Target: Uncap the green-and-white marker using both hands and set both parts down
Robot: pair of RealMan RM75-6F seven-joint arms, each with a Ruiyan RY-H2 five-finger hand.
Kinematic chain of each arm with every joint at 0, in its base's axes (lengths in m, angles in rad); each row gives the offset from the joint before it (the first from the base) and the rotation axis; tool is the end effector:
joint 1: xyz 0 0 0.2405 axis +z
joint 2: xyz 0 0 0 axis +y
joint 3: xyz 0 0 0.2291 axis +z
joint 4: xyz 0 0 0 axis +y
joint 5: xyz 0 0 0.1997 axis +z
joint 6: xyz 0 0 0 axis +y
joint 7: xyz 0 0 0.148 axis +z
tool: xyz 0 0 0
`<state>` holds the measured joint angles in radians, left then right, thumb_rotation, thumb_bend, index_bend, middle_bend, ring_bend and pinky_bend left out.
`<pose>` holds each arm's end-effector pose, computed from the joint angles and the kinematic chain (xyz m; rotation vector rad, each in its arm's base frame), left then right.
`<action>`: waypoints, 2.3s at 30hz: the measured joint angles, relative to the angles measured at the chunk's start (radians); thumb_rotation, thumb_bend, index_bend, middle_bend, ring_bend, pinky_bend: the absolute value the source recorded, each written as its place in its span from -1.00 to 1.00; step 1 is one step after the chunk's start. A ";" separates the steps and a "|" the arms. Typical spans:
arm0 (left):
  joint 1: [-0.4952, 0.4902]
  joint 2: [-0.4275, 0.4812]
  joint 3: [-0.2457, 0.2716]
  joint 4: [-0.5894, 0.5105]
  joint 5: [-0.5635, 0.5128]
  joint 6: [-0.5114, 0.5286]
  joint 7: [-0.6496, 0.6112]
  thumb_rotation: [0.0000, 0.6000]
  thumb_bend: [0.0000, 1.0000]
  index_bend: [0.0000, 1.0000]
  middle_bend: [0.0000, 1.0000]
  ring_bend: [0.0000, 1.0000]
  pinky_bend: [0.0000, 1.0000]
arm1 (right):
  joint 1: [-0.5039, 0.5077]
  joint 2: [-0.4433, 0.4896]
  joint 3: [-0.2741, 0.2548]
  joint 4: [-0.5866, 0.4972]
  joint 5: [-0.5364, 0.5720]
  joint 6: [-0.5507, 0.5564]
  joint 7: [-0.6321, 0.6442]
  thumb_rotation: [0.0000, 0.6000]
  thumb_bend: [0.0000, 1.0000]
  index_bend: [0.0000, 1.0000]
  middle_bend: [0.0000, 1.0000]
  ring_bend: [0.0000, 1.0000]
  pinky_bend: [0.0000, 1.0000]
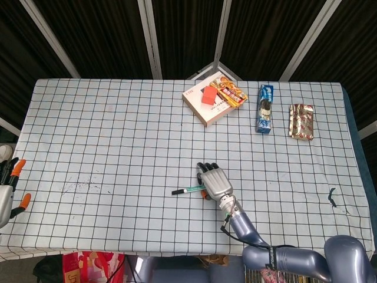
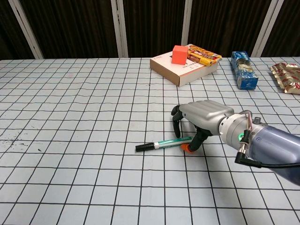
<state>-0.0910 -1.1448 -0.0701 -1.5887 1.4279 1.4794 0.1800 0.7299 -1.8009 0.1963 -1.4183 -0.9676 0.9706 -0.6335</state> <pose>-0.2922 0.1878 0.1576 -1.3730 -0.7897 -0.7502 -0.1047 -0.2966 -0.0754 1.9180 -0.9785 0.8045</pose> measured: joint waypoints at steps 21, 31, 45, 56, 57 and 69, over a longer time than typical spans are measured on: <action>-0.007 0.001 -0.002 -0.021 -0.006 -0.004 0.034 1.00 -0.04 -0.87 -0.93 -1.00 -0.80 | 0.023 -0.009 -0.017 0.018 0.012 0.000 0.010 1.00 -0.18 0.30 -0.70 -0.67 -0.62; -0.006 0.003 0.001 -0.021 -0.006 -0.003 0.027 1.00 -0.04 -0.86 -0.93 -1.00 -0.80 | 0.016 0.020 -0.017 -0.018 0.010 0.012 0.032 1.00 -0.15 0.39 -0.68 -0.67 -0.62; -0.015 -0.014 0.008 -0.019 0.029 -0.003 0.005 1.00 -0.04 -0.85 -0.93 -1.00 -0.80 | -0.029 0.114 -0.019 -0.113 -0.011 0.020 0.161 1.00 -0.14 0.41 -0.68 -0.67 -0.62; -0.053 -0.057 0.002 -0.108 0.129 0.018 0.004 1.00 -0.07 -0.77 -0.88 -1.00 -0.80 | -0.043 0.232 0.018 -0.331 -0.011 0.123 0.080 1.00 -0.14 0.42 -0.67 -0.67 -0.62; -0.057 -0.061 0.002 -0.120 0.139 0.018 0.012 1.00 -0.07 -0.76 -0.88 -1.00 -0.80 | -0.040 0.239 0.024 -0.351 -0.001 0.132 0.062 1.00 -0.14 0.42 -0.67 -0.67 -0.62; -0.121 -0.161 -0.007 -0.242 0.242 0.003 0.149 1.00 -0.07 -0.59 -0.77 -1.00 -0.80 | 0.045 0.261 0.125 -0.534 0.252 0.227 -0.116 1.00 -0.14 0.42 -0.67 -0.67 -0.62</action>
<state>-0.2125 -1.3059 -0.0768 -1.8311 1.6696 1.4819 0.3290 0.7749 -1.5395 0.3214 -1.9525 -0.7160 1.1973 -0.7497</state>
